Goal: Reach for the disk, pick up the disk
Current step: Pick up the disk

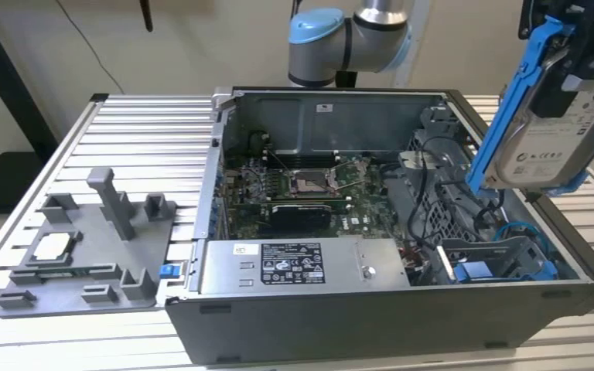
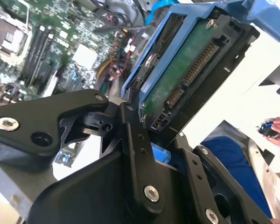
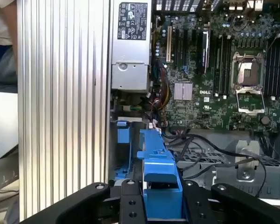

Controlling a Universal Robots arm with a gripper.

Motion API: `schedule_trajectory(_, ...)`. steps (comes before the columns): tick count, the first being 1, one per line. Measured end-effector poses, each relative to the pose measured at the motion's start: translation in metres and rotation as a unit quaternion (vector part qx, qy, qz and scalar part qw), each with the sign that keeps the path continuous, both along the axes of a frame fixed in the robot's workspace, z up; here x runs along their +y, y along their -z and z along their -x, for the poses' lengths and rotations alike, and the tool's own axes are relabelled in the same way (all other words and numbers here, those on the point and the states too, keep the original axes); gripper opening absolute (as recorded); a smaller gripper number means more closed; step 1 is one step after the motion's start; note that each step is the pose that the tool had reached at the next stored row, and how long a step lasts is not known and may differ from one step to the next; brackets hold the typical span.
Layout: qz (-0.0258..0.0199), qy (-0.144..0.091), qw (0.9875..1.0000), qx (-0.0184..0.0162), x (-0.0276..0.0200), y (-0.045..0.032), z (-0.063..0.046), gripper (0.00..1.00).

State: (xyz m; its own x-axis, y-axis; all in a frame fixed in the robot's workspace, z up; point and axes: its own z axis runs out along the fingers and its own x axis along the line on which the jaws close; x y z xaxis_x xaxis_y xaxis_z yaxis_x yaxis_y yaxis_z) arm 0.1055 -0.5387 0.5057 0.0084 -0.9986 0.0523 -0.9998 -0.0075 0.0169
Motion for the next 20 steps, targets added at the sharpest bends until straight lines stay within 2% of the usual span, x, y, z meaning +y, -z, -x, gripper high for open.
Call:
schedule_trajectory(2, -0.0004, 0.000, 1.0000, 0.0000, -0.0081, 0.0031, 0.001, 0.00)
schedule_trajectory(5, -0.0024, 0.000, 1.0000, 0.0000, -0.0167, 0.0079, 0.006, 0.00)
schedule_trajectory(9, -0.0130, 0.000, 0.9999, -0.0001, -0.0266, 0.0115, 0.010, 0.00)
schedule_trajectory(10, -0.0143, -0.001, 0.9999, -0.0001, -0.0286, 0.0134, 0.010, 0.00)
schedule_trajectory(15, -0.0143, -0.021, 0.9997, 0.0002, -0.0308, 0.0202, 0.010, 0.00)
schedule_trajectory(20, -0.0143, -0.048, 0.9988, 0.0006, -0.0314, 0.0267, 0.010, 0.00)
